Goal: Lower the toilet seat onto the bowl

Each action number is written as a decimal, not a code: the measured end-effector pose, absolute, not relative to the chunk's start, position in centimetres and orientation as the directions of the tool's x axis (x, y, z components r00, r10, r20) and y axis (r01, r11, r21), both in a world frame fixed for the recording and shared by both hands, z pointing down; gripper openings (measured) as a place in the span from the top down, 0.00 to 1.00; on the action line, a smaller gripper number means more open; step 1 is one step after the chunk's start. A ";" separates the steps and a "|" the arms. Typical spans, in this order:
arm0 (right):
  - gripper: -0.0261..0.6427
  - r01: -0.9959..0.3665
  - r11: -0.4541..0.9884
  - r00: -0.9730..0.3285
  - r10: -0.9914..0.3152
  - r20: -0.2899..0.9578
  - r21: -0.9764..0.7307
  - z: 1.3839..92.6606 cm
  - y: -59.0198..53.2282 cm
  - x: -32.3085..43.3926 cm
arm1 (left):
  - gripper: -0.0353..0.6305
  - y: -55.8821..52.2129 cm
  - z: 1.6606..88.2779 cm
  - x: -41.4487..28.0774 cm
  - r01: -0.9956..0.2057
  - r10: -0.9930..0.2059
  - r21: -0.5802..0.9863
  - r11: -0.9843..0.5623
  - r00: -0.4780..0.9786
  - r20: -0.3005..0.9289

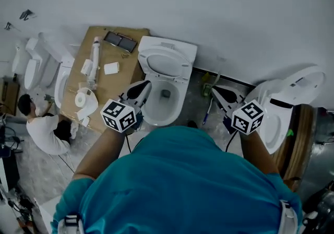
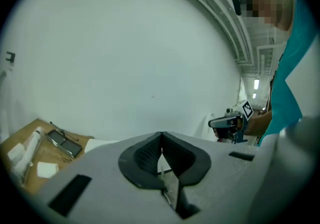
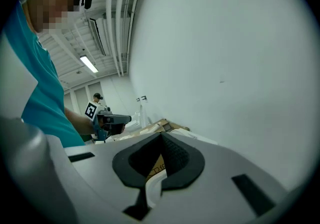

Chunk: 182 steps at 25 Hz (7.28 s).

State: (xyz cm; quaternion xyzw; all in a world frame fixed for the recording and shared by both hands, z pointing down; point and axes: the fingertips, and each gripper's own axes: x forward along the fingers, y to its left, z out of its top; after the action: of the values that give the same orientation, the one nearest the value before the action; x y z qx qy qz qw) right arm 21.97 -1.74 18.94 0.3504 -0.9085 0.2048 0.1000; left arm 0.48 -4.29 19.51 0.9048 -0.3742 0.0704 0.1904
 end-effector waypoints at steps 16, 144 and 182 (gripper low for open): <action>0.98 -0.682 0.698 -0.718 -0.580 0.385 -0.220 26.1 -12.4 14.5 | 0.89 -15.8 29.2 -1.2 -0.695 -0.595 0.076 -0.715 0.662 0.456; 0.61 0.174 0.837 -0.503 0.528 0.684 -0.519 52.1 0.6 -0.8 | 0.87 -1.4 49.1 -7.4 0.317 -0.001 -0.132 -0.939 0.381 0.925; 0.58 0.276 0.831 -0.379 0.556 0.740 -0.483 59.9 9.0 -3.2 | 0.70 6.9 58.1 -9.7 0.349 0.278 0.189 -0.918 0.225 0.934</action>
State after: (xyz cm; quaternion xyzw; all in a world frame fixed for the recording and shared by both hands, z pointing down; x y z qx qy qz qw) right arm -3.16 9.04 59.93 -0.2541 -0.8184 0.1410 0.4957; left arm -9.70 6.85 58.12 0.7820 0.2007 0.5893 -0.0301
